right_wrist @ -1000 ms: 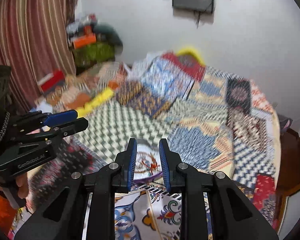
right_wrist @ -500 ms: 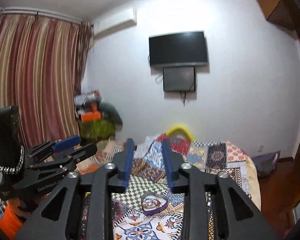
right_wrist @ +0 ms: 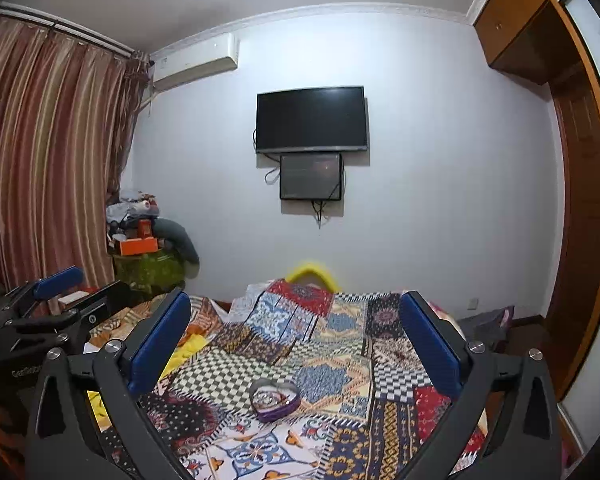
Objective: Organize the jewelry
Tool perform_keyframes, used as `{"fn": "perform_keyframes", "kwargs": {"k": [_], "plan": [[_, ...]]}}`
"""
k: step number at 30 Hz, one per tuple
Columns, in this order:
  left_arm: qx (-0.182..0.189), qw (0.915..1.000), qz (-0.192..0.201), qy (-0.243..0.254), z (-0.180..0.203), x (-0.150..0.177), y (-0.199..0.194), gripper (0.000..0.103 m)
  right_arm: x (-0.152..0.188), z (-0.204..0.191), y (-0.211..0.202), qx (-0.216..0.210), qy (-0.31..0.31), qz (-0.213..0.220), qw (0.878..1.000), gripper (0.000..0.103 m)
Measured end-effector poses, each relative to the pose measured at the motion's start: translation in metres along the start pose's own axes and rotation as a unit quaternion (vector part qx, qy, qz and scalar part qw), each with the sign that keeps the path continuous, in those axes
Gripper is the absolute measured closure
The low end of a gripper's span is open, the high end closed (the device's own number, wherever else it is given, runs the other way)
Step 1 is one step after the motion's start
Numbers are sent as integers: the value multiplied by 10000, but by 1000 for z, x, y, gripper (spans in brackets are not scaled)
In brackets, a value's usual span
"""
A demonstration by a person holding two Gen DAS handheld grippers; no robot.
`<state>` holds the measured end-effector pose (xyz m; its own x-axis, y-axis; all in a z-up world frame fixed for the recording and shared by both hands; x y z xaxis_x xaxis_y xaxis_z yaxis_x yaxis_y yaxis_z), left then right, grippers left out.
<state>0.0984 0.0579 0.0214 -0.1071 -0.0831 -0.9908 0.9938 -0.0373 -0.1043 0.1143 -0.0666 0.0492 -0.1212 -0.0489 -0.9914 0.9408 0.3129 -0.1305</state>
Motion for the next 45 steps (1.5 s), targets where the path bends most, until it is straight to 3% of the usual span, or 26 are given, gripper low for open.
{"fn": "perform_keyframes", "kwargs": {"k": [45], "plan": [[74,9997,-250,-43,0,15,6,2,12,9,-9,-172,106,-331,9992,0]]}}
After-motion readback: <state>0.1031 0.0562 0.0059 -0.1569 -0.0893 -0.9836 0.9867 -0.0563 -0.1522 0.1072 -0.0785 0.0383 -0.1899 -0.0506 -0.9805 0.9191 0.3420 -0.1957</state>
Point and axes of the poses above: each gripper's, at about its wrist camera, not at the fingertips, and y roughly the way its jaws point, z to its right, x to its underside, the point moved 9 cm from there along y, roughly the way its jaws point, and after that the axes turned 9 degrees about x, right-handed, at the moved point
